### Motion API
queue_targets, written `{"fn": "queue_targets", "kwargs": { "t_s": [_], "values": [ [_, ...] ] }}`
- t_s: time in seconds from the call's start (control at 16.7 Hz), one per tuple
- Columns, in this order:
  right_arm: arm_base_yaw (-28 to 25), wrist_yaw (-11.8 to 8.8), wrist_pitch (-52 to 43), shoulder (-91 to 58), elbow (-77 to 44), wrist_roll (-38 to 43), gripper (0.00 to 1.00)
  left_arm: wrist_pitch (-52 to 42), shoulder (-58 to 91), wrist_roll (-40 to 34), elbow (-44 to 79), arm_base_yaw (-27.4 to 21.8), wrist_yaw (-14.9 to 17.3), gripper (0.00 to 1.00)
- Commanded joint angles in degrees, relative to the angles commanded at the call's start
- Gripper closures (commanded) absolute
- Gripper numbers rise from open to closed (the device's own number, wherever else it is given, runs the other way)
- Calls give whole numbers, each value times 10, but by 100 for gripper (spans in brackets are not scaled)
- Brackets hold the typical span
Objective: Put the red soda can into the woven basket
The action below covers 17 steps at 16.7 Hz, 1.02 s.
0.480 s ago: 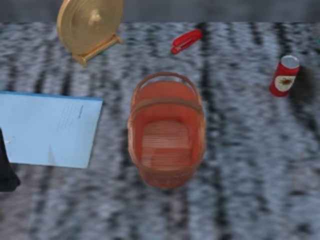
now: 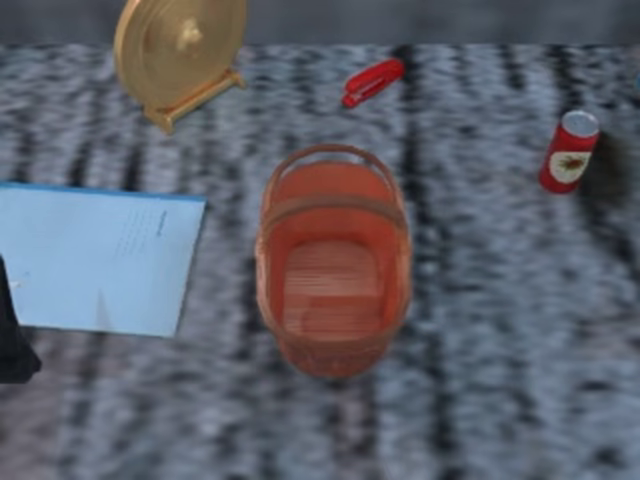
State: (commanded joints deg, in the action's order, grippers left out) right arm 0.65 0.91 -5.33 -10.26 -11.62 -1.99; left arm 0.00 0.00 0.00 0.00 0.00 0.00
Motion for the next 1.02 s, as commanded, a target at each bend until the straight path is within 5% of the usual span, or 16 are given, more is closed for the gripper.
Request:
{"fn": "queue_targets", "kwargs": {
  "t_s": [1.02],
  "values": [
    [-26,-14,-530,-912,-896,-229,0,0,0,0,0,0,0,0]
  ]
}}
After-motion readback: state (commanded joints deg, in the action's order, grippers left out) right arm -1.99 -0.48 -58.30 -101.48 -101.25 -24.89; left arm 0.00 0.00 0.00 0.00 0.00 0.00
